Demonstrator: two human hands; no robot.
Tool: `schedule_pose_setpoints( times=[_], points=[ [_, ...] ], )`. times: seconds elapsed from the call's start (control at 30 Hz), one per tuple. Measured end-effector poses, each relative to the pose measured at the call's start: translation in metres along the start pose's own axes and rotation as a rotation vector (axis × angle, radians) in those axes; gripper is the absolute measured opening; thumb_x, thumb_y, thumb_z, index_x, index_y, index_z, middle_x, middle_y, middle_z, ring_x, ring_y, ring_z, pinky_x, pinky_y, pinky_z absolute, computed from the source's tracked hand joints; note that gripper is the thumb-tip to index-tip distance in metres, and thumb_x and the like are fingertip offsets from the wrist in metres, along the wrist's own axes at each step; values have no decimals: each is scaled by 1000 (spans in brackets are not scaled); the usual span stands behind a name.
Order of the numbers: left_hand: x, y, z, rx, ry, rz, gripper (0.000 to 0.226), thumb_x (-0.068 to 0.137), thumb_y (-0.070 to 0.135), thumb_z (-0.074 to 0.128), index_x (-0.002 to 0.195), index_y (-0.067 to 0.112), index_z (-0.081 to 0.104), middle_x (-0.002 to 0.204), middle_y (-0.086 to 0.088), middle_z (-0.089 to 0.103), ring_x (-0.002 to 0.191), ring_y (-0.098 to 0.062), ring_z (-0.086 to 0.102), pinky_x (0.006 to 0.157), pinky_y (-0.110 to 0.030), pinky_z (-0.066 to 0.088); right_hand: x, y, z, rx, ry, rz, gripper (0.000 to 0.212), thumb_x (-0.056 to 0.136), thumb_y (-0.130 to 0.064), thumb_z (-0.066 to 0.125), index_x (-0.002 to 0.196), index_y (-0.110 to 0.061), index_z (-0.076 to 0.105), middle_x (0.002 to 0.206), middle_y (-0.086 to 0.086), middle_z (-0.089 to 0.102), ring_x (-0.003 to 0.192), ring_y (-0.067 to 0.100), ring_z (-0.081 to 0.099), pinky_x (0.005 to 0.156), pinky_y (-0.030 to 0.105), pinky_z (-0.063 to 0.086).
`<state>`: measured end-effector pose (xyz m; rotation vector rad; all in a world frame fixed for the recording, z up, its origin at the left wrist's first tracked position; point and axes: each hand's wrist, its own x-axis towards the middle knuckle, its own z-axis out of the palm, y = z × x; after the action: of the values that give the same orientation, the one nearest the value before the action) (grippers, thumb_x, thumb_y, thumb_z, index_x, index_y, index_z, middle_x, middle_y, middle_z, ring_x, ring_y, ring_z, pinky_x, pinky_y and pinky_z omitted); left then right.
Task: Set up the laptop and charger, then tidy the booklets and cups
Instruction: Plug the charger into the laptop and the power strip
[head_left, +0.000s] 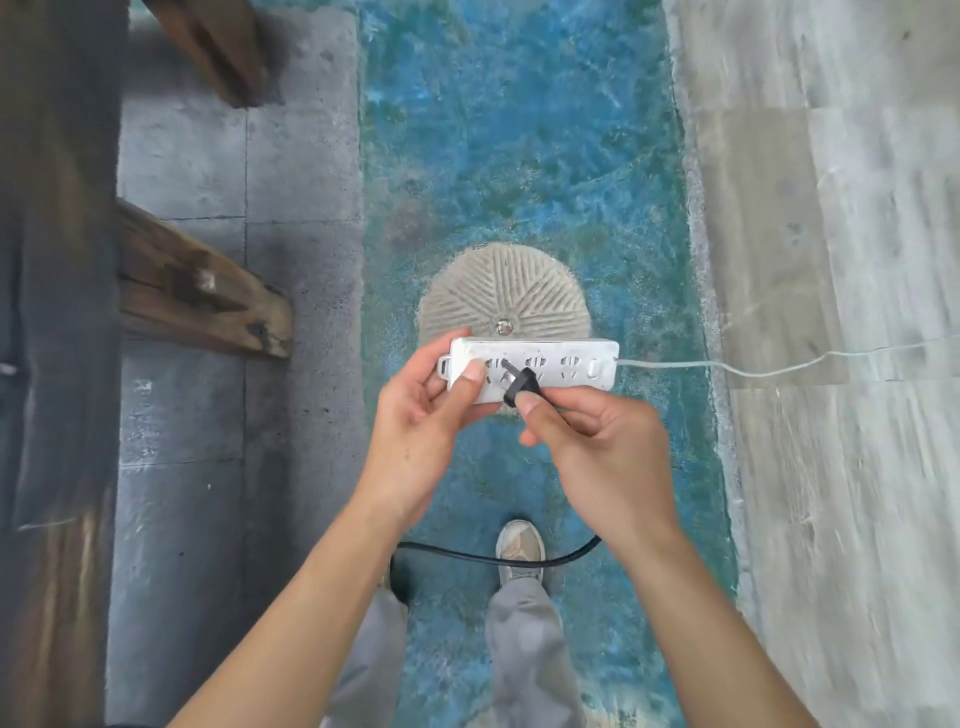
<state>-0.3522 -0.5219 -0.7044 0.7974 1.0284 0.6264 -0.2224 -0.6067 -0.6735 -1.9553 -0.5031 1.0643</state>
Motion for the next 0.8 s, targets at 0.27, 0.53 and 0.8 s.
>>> schedule_pose_setpoints(
  times=[0.27, 0.53, 0.8],
  points=[
    [-2, -12, -6, -18, 13, -12, 33, 100, 7, 56, 133, 9, 57, 95, -4, 76, 100, -23, 72, 92, -40, 59, -2, 4, 6, -68, -9, 38, 14, 88, -37, 76, 79, -28, 81, 62, -9, 74, 35, -1, 49, 39, 6, 32],
    [-3, -22, -13, -14, 52, -44, 34, 100, 8, 58, 134, 10, 57, 110, -17, 74, 107, -30, 71, 93, -40, 58, 0, 11, 16, -143, 11, 32, 14, 89, -40, 74, 77, -34, 77, 62, -8, 74, 34, 2, 41, 38, 12, 32],
    [-1, -31, -17, 0, 69, -63, 34, 100, 8, 58, 134, 10, 56, 113, -17, 74, 102, -22, 71, 87, -33, 59, 1, 18, 23, -218, 30, 45, 24, 89, -41, 73, 71, -26, 78, 59, -9, 72, 34, 2, 43, 37, 14, 35]
  ],
)
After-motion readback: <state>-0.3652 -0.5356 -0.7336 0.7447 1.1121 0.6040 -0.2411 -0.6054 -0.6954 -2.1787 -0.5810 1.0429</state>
